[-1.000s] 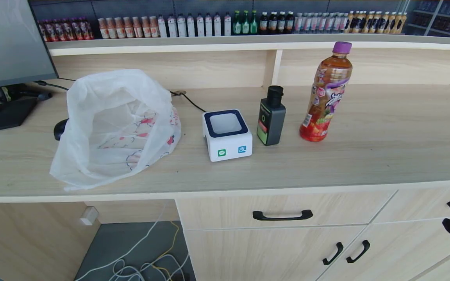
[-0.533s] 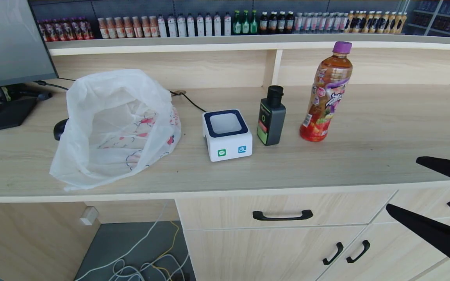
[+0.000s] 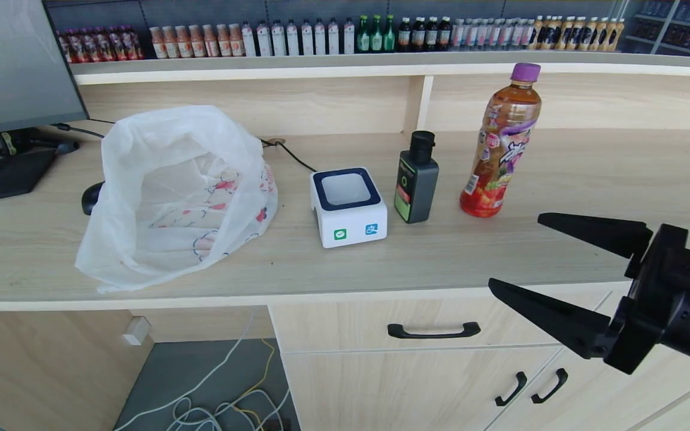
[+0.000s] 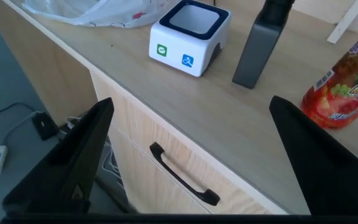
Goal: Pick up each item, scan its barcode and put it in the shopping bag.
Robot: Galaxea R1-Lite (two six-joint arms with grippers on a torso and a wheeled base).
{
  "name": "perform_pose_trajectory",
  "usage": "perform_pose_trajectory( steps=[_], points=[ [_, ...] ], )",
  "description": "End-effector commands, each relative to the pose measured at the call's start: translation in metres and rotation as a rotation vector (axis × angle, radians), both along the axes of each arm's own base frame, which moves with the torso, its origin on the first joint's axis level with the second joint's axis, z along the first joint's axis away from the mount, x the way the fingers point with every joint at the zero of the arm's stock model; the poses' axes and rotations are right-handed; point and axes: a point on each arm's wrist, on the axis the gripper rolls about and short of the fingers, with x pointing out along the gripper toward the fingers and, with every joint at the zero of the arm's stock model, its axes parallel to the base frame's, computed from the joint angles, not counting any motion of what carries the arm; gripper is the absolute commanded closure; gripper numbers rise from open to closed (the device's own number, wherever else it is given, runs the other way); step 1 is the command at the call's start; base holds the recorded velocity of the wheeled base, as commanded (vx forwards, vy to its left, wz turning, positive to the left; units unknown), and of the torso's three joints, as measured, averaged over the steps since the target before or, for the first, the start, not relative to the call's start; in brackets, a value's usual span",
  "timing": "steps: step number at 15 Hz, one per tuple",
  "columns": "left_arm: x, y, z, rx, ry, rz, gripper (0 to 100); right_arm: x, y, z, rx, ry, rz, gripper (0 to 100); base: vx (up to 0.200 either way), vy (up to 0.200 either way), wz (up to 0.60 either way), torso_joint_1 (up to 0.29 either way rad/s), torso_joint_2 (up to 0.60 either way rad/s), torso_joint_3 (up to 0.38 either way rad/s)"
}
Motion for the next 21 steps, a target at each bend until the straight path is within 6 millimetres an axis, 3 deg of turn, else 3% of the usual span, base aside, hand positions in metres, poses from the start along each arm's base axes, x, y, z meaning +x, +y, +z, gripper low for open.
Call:
perform_pose_trajectory(
  steps=[1,7,12,14,17,21],
  points=[
    [0.000,0.000,0.000,0.000,-0.001,0.000,0,0.003,0.010,-0.002,-0.012,0.013,0.012,0,0.000,0.000,0.00,0.000,0.00,0.000],
    [0.000,0.000,0.000,0.000,-0.001,0.000,0,0.018,0.021,0.003,-0.033,0.001,-0.138,0,0.000,0.000,0.00,0.000,0.00,0.000],
    [0.000,0.000,0.000,0.000,-0.001,0.000,0,0.060,0.063,0.016,0.009,-0.042,-0.142,0,0.000,0.000,0.00,0.000,0.00,0.000],
    [0.000,0.000,0.000,0.000,-0.001,0.000,0,0.073,0.084,0.010,0.051,-0.069,-0.121,0,0.000,0.000,0.00,0.000,0.00,0.000],
    [0.000,0.000,0.000,0.000,-0.001,0.000,0,0.083,0.092,0.004,0.080,-0.097,-0.132,0,0.000,0.000,0.00,0.000,0.00,0.000],
    [0.000,0.000,0.000,0.000,-0.001,0.000,0,0.101,0.105,-0.013,0.197,-0.071,-0.274,0,0.000,0.000,0.00,0.000,0.00,0.000]
  ],
)
